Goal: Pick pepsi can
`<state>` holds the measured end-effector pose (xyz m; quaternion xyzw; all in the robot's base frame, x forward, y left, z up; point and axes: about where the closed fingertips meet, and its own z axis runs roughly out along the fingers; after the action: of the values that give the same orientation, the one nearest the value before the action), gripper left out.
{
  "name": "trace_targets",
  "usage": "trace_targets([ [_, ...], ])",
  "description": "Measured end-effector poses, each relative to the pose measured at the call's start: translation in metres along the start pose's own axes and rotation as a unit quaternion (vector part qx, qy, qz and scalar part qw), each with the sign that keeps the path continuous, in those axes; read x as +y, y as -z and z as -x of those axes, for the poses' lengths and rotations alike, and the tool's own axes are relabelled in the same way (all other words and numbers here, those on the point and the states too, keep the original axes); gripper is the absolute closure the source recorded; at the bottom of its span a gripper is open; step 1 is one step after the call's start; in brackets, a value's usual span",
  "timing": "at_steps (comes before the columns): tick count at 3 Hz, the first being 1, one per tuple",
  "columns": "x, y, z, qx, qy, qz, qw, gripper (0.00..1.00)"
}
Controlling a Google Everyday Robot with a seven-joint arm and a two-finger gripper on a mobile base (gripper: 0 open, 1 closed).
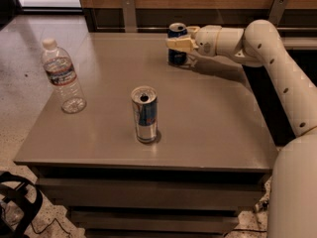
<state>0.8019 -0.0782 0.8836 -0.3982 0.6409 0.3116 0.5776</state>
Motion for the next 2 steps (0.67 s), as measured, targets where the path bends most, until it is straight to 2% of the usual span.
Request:
trace_targets([
  [2, 0.015, 0.011, 0.046, -0.027, 0.055, -0.002, 0.9981, 1.0],
])
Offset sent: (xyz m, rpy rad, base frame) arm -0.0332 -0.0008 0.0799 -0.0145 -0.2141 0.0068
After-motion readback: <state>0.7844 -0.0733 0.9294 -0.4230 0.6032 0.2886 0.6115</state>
